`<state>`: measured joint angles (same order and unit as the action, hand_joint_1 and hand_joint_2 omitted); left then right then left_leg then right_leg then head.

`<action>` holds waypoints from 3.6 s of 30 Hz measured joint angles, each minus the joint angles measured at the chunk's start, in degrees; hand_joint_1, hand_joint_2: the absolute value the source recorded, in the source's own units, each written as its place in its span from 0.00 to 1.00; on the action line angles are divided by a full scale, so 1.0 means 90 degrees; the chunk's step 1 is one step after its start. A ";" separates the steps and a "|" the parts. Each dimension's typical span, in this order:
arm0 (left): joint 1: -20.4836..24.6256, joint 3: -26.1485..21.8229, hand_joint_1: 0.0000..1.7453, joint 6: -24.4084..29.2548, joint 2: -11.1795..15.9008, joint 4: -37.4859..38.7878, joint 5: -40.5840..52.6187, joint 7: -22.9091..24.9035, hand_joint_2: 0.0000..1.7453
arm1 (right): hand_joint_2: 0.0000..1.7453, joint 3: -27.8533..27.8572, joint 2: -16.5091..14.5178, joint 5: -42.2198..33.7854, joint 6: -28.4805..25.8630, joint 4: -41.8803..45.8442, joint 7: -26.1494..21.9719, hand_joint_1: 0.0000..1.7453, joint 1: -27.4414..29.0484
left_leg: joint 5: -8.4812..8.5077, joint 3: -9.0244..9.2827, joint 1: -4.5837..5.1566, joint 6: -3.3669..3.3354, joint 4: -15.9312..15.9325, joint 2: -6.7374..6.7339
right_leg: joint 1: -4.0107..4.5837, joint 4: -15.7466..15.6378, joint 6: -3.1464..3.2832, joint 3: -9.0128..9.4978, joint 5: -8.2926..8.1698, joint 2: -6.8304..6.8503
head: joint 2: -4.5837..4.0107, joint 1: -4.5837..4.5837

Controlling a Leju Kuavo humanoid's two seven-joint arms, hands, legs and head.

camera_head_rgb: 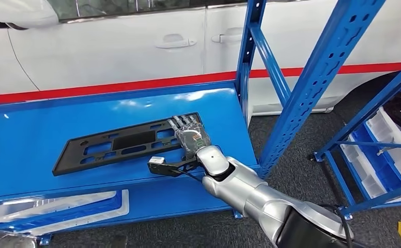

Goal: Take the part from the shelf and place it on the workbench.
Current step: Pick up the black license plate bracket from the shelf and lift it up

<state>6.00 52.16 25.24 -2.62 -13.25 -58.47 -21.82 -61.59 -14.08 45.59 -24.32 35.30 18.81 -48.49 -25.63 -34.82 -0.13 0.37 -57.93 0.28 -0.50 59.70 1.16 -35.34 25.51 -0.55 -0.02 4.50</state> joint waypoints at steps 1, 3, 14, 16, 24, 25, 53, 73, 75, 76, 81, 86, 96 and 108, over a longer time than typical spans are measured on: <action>-0.0003 0.0002 0.00 0.0000 0.0000 0.0000 0.0000 0.0000 0.00 | 1.00 0.0000 -0.0002 0.0000 0.0000 0.0001 0.0000 0.00 0.0002 | 0.0013 0.0000 0.0009 -0.0035 0.0014 0.0005 | -0.0002 -0.0010 -0.0039 0.0005 -0.0001 -0.0001 | 0.0000 0.0000; -0.0012 0.0004 0.00 0.0001 0.0000 0.0000 -0.0001 0.0000 0.00 | 1.00 0.0000 -0.0002 0.0000 -0.0001 0.0005 0.0001 0.00 0.0001 | 0.0040 0.0040 -0.0017 -0.0107 0.0069 0.0001 | -0.0007 0.0053 -0.0114 -0.0016 0.0058 0.0009 | 0.0000 -0.0004; -0.0014 0.0007 0.00 -0.0002 -0.0016 0.0000 0.0000 0.0000 0.00 | 1.00 0.0000 0.0009 0.0002 0.0003 0.0008 0.0001 0.00 0.0061 | -0.0127 0.0141 -0.0003 -0.0146 -0.0020 0.0018 | 0.0006 0.0173 -0.0098 -0.0144 -0.0053 0.0020 | 0.0001 -0.0022; -0.0011 0.0007 0.00 -0.0002 -0.0019 0.0000 0.0000 -0.0001 0.00 | 1.00 0.0000 0.0005 0.0006 0.0005 0.0009 0.0000 0.00 0.0059 | -0.0146 0.0139 0.0009 -0.0085 -0.0024 0.0016 | 0.0024 0.0074 -0.0049 -0.0091 -0.0015 0.0001 | 0.0001 -0.0019; -0.0025 0.0009 0.00 -0.0003 -0.0021 0.0000 -0.0002 -0.0004 0.00 | 1.00 0.0000 -0.0008 0.0037 0.0063 0.0024 0.0021 0.00 0.0070 | -0.0746 -0.0798 -0.0057 0.0134 -0.1735 -0.0007 | -0.0020 -0.0015 0.0132 0.0070 0.0053 0.0012 | 0.0000 0.0016; -0.0032 0.0009 0.00 -0.0003 -0.0021 0.0000 -0.0002 -0.0004 0.00 | 1.00 0.0000 -0.0008 0.0040 0.0074 0.0025 0.0025 0.00 0.0076 | -0.0580 -0.0799 -0.0066 0.0138 -0.1626 -0.0008 | -0.0020 -0.0015 0.0126 0.0094 0.0071 0.0004 | 0.0000 0.0016; 0.0005 0.0016 0.00 0.0116 -0.0056 0.0000 -0.0126 -0.0109 0.00 | 1.00 0.0000 0.0007 -0.0150 0.0254 0.0111 -0.0146 1.00 0.0117 | -0.0851 -0.0426 -0.0060 0.0132 -0.1338 -0.0003 | -0.0031 0.0024 0.0110 -0.0138 -0.0113 0.0001 | 0.0000 0.0017; 0.0005 0.0016 0.00 0.0061 -0.0073 0.0000 -0.0111 -0.0318 1.00 | 1.00 0.0000 0.0092 -0.0161 0.0192 0.0177 -0.0132 1.00 0.0065 | -0.0006 0.0192 -0.0034 -0.0178 0.0106 -0.0003 | -0.0009 0.0812 -0.0128 -0.0314 0.0221 0.0024 | 0.0000 -0.0032; 0.0014 0.0016 0.00 0.0051 -0.0073 0.0000 -0.0092 -0.0321 1.00 | 1.00 0.0000 0.0098 -0.0160 0.0140 0.0214 -0.0145 1.00 0.0061 | -0.0041 0.0159 -0.0007 -0.0123 0.0035 0.0019 | 0.0002 0.0190 -0.0080 0.0011 0.0052 0.0019 | 0.0001 -0.0029; 0.0017 0.0016 0.00 0.0052 -0.0073 0.0000 -0.0086 -0.0321 1.00 | 1.00 0.0000 0.0101 -0.0162 0.0107 0.0237 -0.0155 1.00 0.0060 | -0.0049 0.0140 0.0004 -0.0092 0.0015 0.0024 | 0.0010 0.0072 -0.0057 0.0065 0.0056 0.0013 | 0.0001 -0.0030; 0.0014 0.0016 0.00 0.0189 -0.0070 0.0000 -0.0187 -0.0305 1.00 | 1.00 0.0007 0.0139 -0.0205 -0.0084 0.0411 -0.0156 1.00 0.0058 | -0.0336 -0.0088 -0.0020 0.0064 -0.0423 0.0005 | -0.0024 -0.0012 0.0095 0.0071 0.0000 0.0011 | 0.0001 0.0003; -0.0015 0.0016 0.00 0.0354 -0.0070 0.0000 -0.0342 -0.0214 1.00 | 1.00 0.0069 0.0273 -0.0225 -0.0293 0.0800 -0.0024 1.00 0.0077 | -0.0719 -0.0746 -0.0059 0.0138 -0.1706 -0.0002 | -0.0019 -0.0004 0.0120 0.0036 -0.0004 0.0003 | 0.0000 0.0029; -0.0030 0.0012 0.00 0.0701 -0.0038 0.0000 -0.0399 0.0426 1.00 | 1.00 0.0371 0.0615 -0.0052 -0.0412 0.2041 0.0257 1.00 0.0023 | 0.0026 0.0041 -0.0046 -0.0150 0.0051 -0.0013 | 0.0005 0.0325 -0.0136 -0.0125 0.0241 -0.0003 | 0.0000 0.0006; 0.0016 0.0012 0.00 0.1107 0.0009 0.0000 -0.0402 0.0764 1.00 | 1.00 0.0594 0.0928 0.0081 -0.0589 0.3475 0.0304 1.00 -0.0067 | -0.0073 0.0013 0.0005 -0.0096 -0.0104 0.0006 | 0.0040 0.0103 -0.0025 -0.0141 -0.0055 -0.0007 | 0.0001 -0.0016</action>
<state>6.14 52.26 35.21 -2.55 -13.25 -62.09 -14.94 -56.24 -5.73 46.32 -29.62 66.58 21.55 -49.09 -26.28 -34.70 -0.08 -0.50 -58.87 0.33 -0.14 60.63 0.94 -36.60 25.02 -0.61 -0.01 4.36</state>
